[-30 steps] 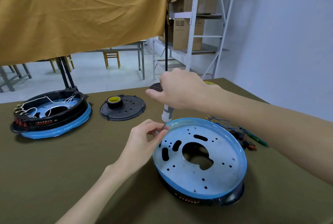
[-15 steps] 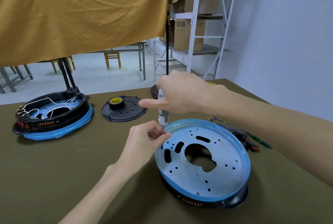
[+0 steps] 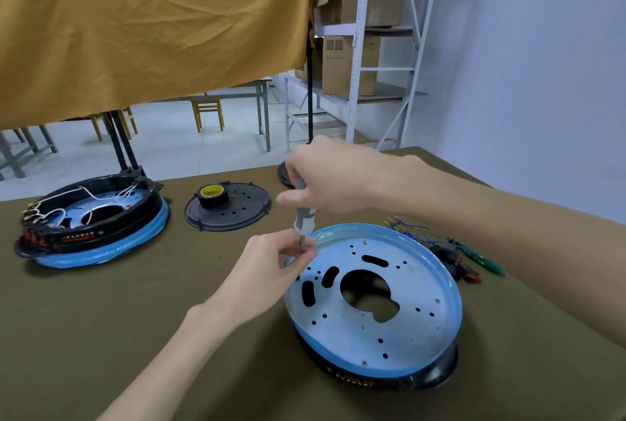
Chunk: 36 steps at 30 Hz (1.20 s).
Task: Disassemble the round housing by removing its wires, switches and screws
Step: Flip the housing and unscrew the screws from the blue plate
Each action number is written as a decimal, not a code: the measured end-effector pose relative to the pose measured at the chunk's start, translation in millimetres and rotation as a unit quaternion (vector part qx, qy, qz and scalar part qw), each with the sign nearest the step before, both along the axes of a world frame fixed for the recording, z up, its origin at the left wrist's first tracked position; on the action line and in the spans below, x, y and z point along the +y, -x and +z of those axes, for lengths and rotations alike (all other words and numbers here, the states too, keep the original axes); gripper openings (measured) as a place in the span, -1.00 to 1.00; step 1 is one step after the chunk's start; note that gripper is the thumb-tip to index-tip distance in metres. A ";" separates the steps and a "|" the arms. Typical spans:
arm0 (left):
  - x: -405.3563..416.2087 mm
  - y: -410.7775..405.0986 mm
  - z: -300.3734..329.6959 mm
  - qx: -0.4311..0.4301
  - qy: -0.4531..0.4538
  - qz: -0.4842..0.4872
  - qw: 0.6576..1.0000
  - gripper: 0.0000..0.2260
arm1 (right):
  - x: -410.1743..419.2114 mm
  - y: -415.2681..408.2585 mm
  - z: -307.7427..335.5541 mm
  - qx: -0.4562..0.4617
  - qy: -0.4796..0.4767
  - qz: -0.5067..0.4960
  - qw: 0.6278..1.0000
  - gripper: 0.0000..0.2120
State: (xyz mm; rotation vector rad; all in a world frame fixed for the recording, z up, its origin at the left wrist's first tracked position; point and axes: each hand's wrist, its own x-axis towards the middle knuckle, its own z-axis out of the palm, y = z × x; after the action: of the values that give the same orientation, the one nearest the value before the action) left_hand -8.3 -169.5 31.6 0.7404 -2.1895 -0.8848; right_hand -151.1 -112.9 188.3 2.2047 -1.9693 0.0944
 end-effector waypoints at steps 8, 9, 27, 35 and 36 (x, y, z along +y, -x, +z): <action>1.6 -1.2 2.8 0.025 0.021 0.045 0.998 -0.92 | 9.2 7.9 3.7 -0.063 -0.063 0.022 0.996 -0.58; 2.1 0.5 1.3 0.029 0.028 0.056 0.998 -0.88 | 9.4 6.4 -1.0 -0.034 -0.020 0.013 0.999 -0.56; -0.2 -0.9 0.4 0.021 0.008 0.031 0.999 -0.91 | 0.3 5.1 -67.8 -0.530 0.134 0.055 0.835 -0.56; -3.8 -4.4 3.9 0.039 -0.025 -0.007 0.999 -0.87 | -10.1 1.3 -96.8 -0.686 0.165 0.076 0.704 -0.81; -2.5 -3.2 2.5 0.046 -0.016 0.014 0.999 -0.89 | -10.2 0.0 -97.9 -0.706 0.153 0.071 0.688 -0.74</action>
State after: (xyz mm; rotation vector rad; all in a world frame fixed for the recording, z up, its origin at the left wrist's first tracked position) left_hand -5.1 -171.9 34.1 0.7288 -2.0838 -0.9236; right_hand -151.2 -123.0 90.4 2.0374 -1.8118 2.5555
